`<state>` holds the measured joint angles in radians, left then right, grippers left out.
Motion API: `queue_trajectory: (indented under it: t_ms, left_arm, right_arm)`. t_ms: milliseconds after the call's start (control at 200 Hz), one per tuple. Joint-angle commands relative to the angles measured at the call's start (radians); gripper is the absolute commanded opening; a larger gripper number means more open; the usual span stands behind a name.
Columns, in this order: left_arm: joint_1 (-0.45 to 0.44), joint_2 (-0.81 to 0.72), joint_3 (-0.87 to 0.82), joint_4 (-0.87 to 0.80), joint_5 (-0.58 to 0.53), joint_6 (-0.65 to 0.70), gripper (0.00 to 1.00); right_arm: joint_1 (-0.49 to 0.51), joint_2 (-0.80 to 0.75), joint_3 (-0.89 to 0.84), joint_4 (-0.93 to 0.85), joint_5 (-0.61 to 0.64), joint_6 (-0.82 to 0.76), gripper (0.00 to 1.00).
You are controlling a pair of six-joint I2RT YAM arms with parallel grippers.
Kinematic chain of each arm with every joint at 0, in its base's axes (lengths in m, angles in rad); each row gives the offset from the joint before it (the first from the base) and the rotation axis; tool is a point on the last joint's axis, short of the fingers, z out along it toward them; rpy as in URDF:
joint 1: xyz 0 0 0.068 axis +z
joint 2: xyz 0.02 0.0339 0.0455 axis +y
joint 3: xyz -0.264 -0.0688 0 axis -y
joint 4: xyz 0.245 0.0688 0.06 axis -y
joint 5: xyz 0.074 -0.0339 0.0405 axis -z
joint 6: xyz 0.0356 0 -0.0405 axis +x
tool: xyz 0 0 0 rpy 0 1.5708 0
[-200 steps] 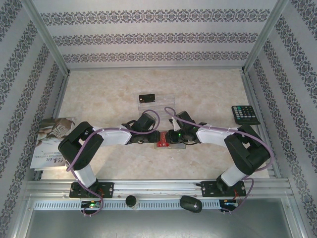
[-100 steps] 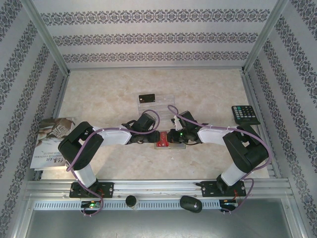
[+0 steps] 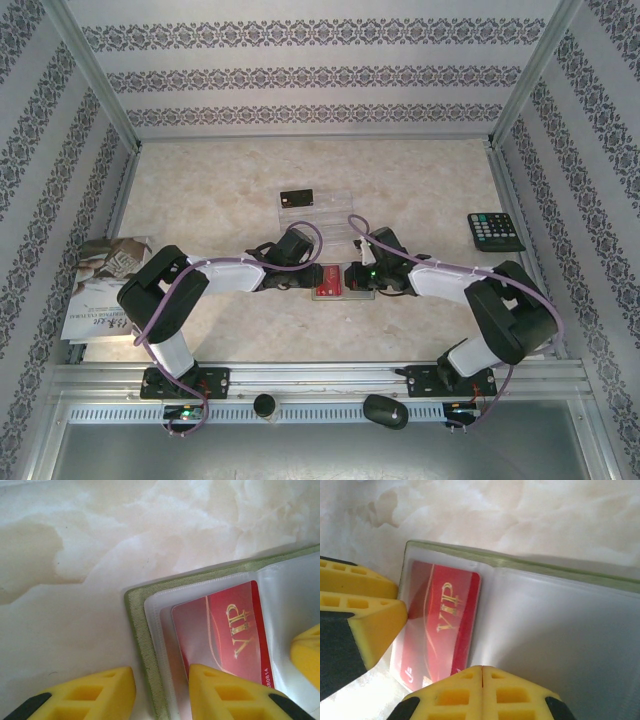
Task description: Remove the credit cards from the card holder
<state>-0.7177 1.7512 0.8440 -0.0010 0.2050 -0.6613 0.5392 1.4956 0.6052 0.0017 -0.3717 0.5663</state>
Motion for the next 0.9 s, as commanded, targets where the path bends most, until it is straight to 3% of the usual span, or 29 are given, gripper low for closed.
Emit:
queue_trajectory:
  t_ms: [0, 105, 200, 285, 899]
  left_arm:
    - [0.003, 0.119, -0.063, -0.057, -0.006, 0.005, 0.36]
    - [0.002, 0.123, -0.062, -0.054, -0.001, 0.005, 0.36]
    - [0.003, 0.13, -0.062, -0.056, -0.001, 0.005, 0.36]
    - [0.003, 0.132, -0.063, -0.062, -0.005, 0.006, 0.36]
    - [0.003, 0.14, -0.075, -0.051, 0.005, 0.006, 0.31]
  right_arm:
    - [-0.01, -0.041, -0.015, -0.063, 0.054, -0.027, 0.0]
    - [-0.009, -0.043, -0.009, -0.052, 0.009, -0.032, 0.0]
    - [0.003, -0.028, 0.007, -0.011, -0.052, -0.031, 0.19]
    - [0.026, -0.018, 0.027, -0.012, -0.052, -0.039, 0.25]
    - [0.059, 0.088, 0.113, -0.08, 0.065, -0.046, 0.27]
